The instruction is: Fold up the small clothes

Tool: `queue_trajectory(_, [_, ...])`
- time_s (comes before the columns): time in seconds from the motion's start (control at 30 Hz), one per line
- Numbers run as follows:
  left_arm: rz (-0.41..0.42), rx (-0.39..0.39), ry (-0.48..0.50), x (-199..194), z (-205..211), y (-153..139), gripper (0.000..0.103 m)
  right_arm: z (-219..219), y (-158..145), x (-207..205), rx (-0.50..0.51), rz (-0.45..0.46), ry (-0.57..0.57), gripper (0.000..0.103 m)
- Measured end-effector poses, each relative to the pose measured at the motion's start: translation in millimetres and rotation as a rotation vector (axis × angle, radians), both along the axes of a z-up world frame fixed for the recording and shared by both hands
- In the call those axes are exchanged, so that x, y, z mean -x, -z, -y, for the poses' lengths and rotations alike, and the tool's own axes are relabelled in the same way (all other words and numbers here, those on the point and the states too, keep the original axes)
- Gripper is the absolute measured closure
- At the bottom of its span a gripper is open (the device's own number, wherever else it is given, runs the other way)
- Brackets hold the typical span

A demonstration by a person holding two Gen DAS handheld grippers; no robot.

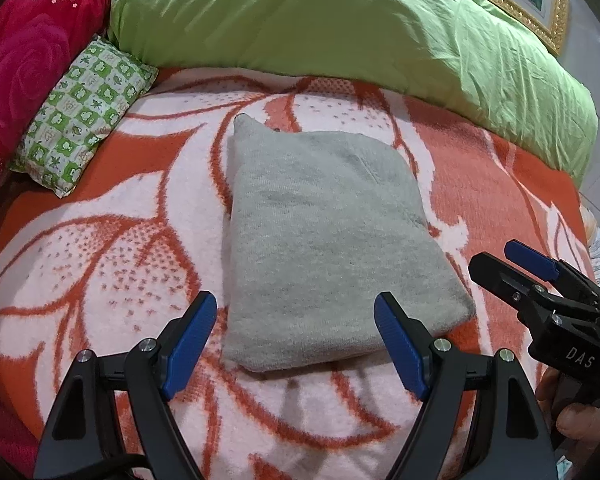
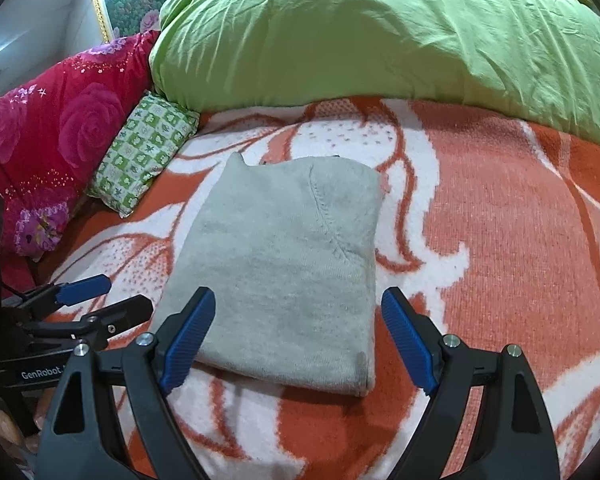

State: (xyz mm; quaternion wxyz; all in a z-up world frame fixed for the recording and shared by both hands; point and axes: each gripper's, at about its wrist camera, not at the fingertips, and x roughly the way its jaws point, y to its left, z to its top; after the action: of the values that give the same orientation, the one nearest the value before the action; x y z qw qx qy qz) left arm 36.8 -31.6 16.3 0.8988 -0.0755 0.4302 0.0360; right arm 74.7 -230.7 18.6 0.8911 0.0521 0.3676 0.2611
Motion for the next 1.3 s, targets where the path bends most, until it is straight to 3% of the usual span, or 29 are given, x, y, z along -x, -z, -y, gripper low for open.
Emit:
queue_trajectory(0.6, [-0.017, -0.017, -0.008, -2, 4, 1, 0.021, 4, 11, 0, -0.001, -0.049, -0.010, 0.017])
queue_trajectory(1.3, [0.023, -0.085, -0.003, 4, 3, -7, 0.021, 4, 5, 5, 0.015, -0.016, -0.013, 0.017])
